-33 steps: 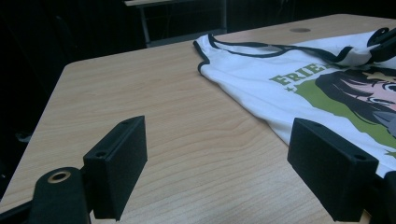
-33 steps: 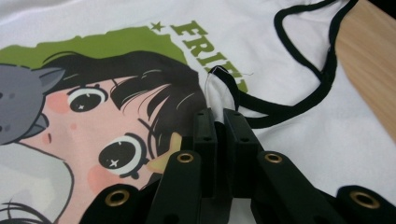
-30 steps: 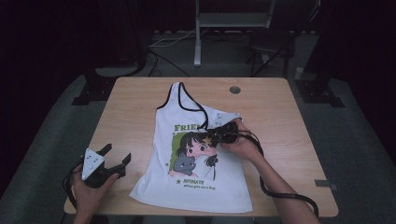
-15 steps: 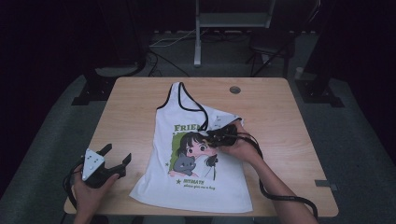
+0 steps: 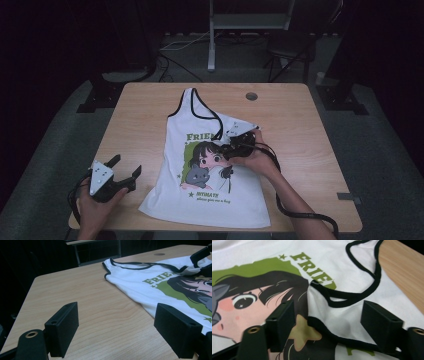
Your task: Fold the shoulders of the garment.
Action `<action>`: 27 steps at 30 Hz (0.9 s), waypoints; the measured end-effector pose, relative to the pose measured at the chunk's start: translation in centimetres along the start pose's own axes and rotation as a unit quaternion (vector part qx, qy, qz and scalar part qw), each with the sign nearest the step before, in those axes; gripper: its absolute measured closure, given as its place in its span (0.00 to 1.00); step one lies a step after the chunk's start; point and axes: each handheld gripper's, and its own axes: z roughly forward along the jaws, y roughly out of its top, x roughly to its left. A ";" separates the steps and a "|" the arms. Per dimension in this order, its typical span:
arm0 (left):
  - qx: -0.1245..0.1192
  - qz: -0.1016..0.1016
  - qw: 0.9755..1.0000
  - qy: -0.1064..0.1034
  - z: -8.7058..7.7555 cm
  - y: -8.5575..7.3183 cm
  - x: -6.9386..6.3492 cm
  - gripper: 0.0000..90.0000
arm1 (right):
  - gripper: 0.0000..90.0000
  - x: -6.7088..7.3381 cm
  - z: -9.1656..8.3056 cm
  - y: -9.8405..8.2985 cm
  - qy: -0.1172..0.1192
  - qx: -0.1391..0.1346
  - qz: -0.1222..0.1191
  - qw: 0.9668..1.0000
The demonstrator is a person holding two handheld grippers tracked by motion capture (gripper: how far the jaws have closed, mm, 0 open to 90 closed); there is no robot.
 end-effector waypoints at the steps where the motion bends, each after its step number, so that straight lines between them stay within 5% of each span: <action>1: 0.009 -0.005 1.000 -0.008 0.0 0.0 0.0 0.22 | 0.25 -0.1 -0.1 0.0 -0.003 -0.002 0.001 1.000; 8: 0.003 -0.009 1.000 -0.005 -0.1 0.0 -0.1 0.22 | 0.16 -0.1 -0.5 -0.1 -0.009 -0.010 0.026 1.000; 27: -0.002 -0.010 1.000 0.004 -0.1 0.0 -0.2 0.22 | 0.15 0.4 -2.4 -0.5 -0.010 -0.039 0.063 0.997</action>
